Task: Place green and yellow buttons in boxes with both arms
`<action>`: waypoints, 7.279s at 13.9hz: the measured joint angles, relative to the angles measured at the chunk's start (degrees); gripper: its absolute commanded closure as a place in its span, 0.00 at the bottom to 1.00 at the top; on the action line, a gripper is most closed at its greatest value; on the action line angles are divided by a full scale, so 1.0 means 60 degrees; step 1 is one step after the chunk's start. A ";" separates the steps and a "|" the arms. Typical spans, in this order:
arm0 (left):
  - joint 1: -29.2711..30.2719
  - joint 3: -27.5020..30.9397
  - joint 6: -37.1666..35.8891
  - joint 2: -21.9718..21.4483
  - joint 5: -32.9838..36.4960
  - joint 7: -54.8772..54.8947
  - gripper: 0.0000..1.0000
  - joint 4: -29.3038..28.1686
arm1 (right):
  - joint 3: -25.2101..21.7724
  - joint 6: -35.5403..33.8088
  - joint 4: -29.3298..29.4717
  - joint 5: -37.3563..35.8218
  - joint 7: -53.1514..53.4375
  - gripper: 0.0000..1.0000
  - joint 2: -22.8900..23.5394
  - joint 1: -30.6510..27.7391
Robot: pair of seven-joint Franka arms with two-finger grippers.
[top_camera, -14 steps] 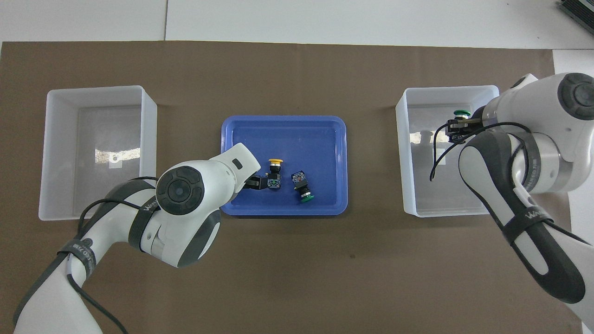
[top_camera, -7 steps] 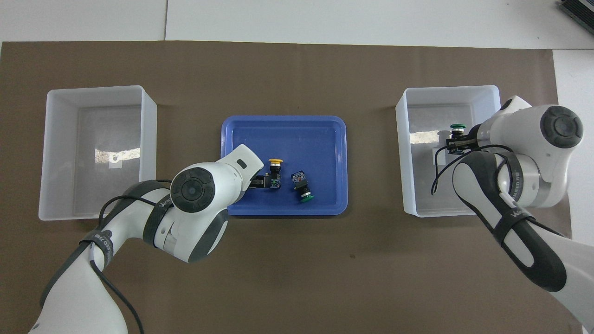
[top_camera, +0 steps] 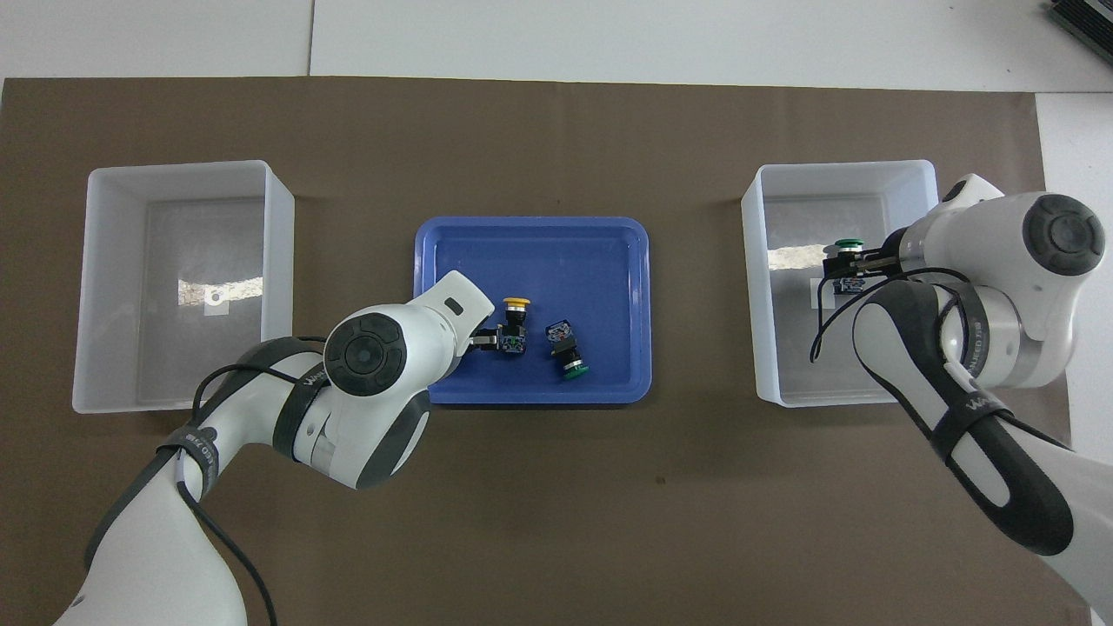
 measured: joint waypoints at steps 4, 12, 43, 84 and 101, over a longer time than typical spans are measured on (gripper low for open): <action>0.0183 0.0179 -0.0921 -0.0673 0.0000 -0.0012 1.00 0.0271 | 0.0227 -0.1681 0.0971 0.0519 0.0615 0.00 -0.0686 0.0558; 0.2985 0.0322 -0.3203 -0.2219 -0.0041 0.2024 1.00 0.1355 | 0.0361 -0.1412 0.1133 0.1250 0.2364 0.00 -0.0582 0.3243; 0.4976 0.0109 0.0171 0.0761 -0.0945 0.6684 0.00 0.2114 | 0.0070 -0.2400 0.0918 0.1478 0.0420 1.00 -0.1167 0.1173; 0.0634 0.0260 -0.2287 -0.1041 -0.0944 0.1858 1.00 0.1436 | 0.0111 -0.7989 0.3968 -0.0085 0.2200 0.00 -0.2625 0.0027; 0.5159 0.0312 -0.1341 -0.0286 -0.0938 0.5043 1.00 0.1705 | 0.0502 -0.8018 0.3968 -0.0085 0.2200 0.00 -0.2631 -0.0276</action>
